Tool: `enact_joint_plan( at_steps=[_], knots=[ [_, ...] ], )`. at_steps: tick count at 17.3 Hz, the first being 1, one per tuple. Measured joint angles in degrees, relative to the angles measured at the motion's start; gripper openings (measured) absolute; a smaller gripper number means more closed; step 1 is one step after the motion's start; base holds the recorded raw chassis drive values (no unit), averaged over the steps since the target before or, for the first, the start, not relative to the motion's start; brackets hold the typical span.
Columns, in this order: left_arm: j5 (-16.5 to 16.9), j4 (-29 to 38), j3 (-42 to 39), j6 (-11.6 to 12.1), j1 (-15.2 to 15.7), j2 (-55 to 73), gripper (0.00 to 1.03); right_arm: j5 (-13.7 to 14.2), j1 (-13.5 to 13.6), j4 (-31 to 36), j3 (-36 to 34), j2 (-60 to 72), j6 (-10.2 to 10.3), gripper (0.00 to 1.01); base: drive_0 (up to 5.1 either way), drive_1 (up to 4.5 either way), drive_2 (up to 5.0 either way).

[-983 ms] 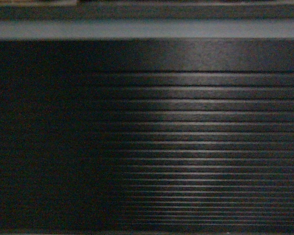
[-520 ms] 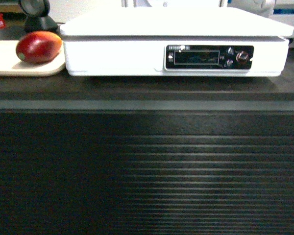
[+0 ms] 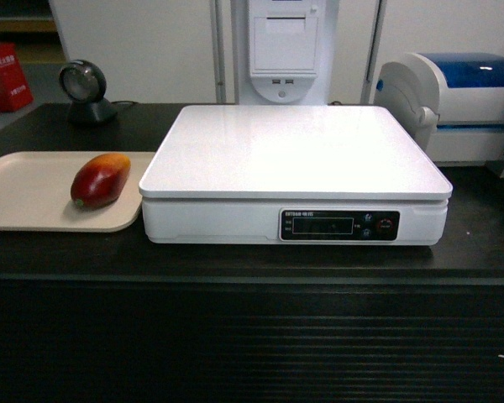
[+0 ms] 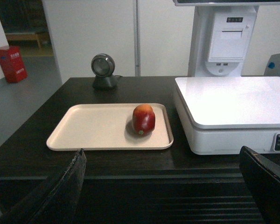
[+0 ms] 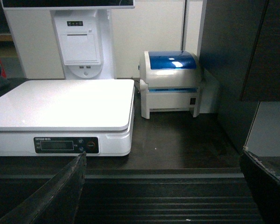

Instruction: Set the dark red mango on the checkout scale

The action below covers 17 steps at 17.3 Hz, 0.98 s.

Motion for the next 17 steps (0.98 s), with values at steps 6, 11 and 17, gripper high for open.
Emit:
enact_joint_plan(
  at_steps=[6,11,17],
  knots=[
    [0.00,-0.20,0.02,0.00,0.00,0.00,0.98,0.00,0.00,-0.42,0.00,0.00,0.00,0.98,0.0,0.00,0.0],
    [0.00,-0.20,0.02,0.00,0.00,0.00,0.98,0.00,0.00,-0.42,0.00,0.00,0.00,0.98,0.0,0.00,0.0],
    [0.00,-0.20,0.02,0.00,0.00,0.00,0.98,0.00,0.00,-0.42,0.00,0.00,0.00,0.98,0.0,0.00,0.0]
  ],
)
